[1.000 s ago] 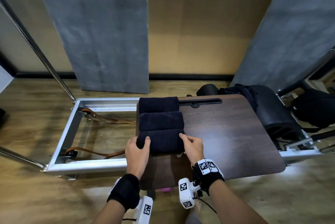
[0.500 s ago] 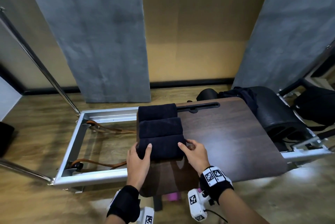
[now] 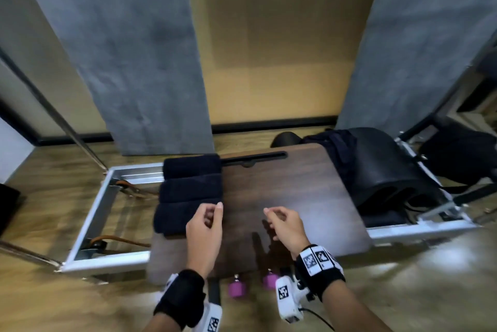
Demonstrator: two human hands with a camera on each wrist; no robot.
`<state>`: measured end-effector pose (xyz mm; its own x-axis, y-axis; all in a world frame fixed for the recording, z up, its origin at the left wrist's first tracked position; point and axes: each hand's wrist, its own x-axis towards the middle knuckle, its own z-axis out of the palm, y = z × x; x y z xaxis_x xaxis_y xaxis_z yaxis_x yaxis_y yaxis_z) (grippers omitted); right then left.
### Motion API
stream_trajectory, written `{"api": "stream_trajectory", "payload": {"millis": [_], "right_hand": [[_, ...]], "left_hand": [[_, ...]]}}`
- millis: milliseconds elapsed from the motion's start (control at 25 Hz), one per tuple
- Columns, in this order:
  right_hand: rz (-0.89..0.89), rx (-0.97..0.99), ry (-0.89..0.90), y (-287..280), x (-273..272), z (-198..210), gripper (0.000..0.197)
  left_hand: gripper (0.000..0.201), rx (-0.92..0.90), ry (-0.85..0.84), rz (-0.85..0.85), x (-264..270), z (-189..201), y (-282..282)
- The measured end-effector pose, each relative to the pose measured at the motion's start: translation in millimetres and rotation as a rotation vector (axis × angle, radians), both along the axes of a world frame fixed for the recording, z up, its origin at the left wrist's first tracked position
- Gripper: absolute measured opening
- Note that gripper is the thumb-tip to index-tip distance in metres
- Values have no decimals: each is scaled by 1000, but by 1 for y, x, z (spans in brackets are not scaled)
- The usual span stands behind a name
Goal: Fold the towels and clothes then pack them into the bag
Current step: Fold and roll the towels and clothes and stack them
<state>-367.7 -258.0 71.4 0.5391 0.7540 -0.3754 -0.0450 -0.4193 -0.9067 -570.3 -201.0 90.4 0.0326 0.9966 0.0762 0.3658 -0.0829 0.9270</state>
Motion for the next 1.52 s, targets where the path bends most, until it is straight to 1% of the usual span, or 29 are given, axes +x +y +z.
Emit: {"api": "stream_trajectory", "payload": {"millis": [80, 200, 360, 480, 640, 760, 880, 1040, 1160, 1320, 1440, 1520], "right_hand": [[11, -7, 28, -24, 36, 6, 19], [27, -45, 64, -64, 102, 10, 21], [-29, -40, 103, -110, 189, 9, 17], [-62, -39, 106, -130, 238, 10, 17], [-34, -48, 106, -128, 291, 10, 18], [10, -57, 74, -107, 324, 4, 18], [60, -87, 12, -70, 367, -5, 14], [155, -192, -99, -7, 422, -25, 13], [261, -274, -189, 54, 456, -42, 21], [412, -354, -277, 126, 473, -65, 29], [490, -436, -269, 163, 476, -84, 36], [528, -498, -249, 179, 475, -99, 44]], "left_hand": [[25, -53, -2, -147, 49, -1, -10], [21, -91, 14, -272, 128, -6, -33], [32, -105, 22, -431, 225, -8, -64], [33, -123, 49, -491, 279, -6, -79], [22, -161, 83, -534, 336, -4, -79], [18, -215, 53, -514, 369, -5, -62], [17, -247, 27, -485, 411, -14, -28], [17, -335, 23, -424, 460, -30, 27], [16, -412, 21, -354, 494, -46, 68], [16, -503, 24, -299, 518, -60, 113], [16, -524, 34, -274, 524, -64, 130], [16, -530, 40, -264, 523, -68, 141]]}}
